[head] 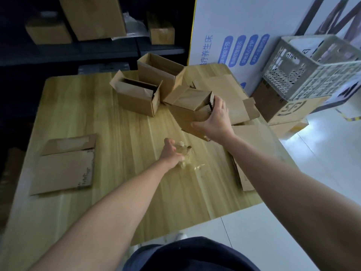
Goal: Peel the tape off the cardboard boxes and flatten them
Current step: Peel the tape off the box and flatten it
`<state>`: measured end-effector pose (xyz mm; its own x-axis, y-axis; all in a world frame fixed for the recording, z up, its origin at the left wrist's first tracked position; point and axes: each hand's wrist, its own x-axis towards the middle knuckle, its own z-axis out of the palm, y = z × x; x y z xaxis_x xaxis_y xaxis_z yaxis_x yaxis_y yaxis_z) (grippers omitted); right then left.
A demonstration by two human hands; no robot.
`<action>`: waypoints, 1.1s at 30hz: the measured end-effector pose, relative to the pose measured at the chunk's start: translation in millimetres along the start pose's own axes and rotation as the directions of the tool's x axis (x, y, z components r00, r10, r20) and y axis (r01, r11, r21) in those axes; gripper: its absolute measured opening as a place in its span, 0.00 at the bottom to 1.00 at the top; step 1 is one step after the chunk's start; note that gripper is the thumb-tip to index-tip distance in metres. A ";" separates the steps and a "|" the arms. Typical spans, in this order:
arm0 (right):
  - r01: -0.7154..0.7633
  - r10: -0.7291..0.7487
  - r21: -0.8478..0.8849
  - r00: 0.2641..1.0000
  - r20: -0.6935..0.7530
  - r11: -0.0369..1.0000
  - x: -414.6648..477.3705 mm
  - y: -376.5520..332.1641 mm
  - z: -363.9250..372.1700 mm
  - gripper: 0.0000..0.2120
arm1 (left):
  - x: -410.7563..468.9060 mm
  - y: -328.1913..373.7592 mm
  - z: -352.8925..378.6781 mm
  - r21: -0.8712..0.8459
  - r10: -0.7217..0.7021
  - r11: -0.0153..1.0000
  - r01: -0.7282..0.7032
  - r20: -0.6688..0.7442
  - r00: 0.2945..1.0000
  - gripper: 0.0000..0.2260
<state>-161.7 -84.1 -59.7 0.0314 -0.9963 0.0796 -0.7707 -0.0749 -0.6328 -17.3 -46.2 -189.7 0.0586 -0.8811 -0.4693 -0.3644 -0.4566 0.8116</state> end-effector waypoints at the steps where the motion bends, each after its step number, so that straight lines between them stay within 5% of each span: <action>1: 0.017 -0.017 0.006 1.000 0.007 1.000 -0.7 -6.3 4.3 0.49 | -0.6 -3.1 -6.2 -0.024 -0.019 1.000 0.018 -0.028 0.999 0.24; 5: 0.093 -0.095 0.027 0.992 0.079 0.995 -4.9 -31.2 21.7 0.50 | -10.2 -2.1 -41.9 -0.464 -0.155 0.883 0.072 -0.143 0.978 0.07; 10: 0.188 -0.188 0.026 0.943 0.275 0.982 -12.0 -64.2 56.9 0.52 | -23.6 1.3 -125.6 -0.759 -0.374 0.638 -0.132 -0.455 0.808 0.10; 14: 0.118 -0.119 0.028 0.900 0.420 0.993 -23.2 -86.5 96.1 0.56 | -49.5 -9.8 -176.9 -0.828 -0.351 0.557 -0.066 -0.307 0.885 0.21; 19: 0.019 -0.060 0.073 0.785 0.616 0.997 -36.6 -96.0 128.4 0.53 | -62.8 -40.5 -206.4 -0.761 -0.414 0.634 0.136 -0.185 0.891 0.21; 23: -0.271 -0.031 0.298 0.690 0.723 0.916 -39.9 -103.4 123.7 0.36 | -64.8 -52.1 -218.3 -0.757 -0.412 0.642 0.121 -0.207 0.887 0.18; 30: -0.373 0.154 0.243 0.772 0.617 0.895 -22.5 -121.9 119.4 0.16 | -65.5 -47.6 -234.3 -0.687 -0.335 0.719 0.108 -0.206 0.919 0.13; 33: -0.325 0.172 0.163 0.789 0.590 0.932 -18.6 -129.3 117.2 0.19 | -66.5 -43.2 -234.5 -0.637 -0.278 0.763 0.108 -0.172 0.945 0.13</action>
<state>12.0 -60.7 -69.7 0.2677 -0.8234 -0.5003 -0.6243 0.2472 -0.7410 212.4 3.2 -111.9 0.3167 -0.7272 -0.6090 0.3204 -0.5223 0.7902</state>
